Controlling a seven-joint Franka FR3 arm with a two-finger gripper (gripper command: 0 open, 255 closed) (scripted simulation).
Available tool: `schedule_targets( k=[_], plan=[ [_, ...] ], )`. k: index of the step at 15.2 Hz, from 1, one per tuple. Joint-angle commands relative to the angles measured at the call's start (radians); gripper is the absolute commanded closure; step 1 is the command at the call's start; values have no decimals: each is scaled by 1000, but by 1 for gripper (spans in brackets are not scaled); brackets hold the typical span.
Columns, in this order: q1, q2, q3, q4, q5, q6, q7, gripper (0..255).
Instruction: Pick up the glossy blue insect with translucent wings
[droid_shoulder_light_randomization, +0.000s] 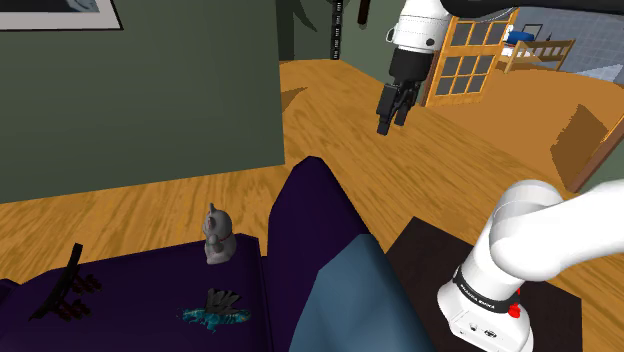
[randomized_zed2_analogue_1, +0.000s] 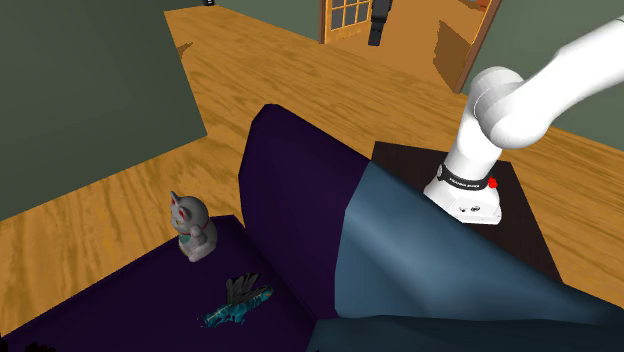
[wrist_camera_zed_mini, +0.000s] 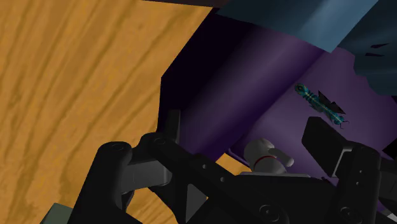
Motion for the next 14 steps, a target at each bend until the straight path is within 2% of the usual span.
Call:
schedule_targets(
  k=[1, 8, 14],
  plan=[
    [0, 0, 0, 0, 0, 0, 0, 0],
    [57, 115, 106, -66, 44, 209, 25, 0],
    [98, 256, 199, -77, 63, 385, 51, 0]
  ],
)
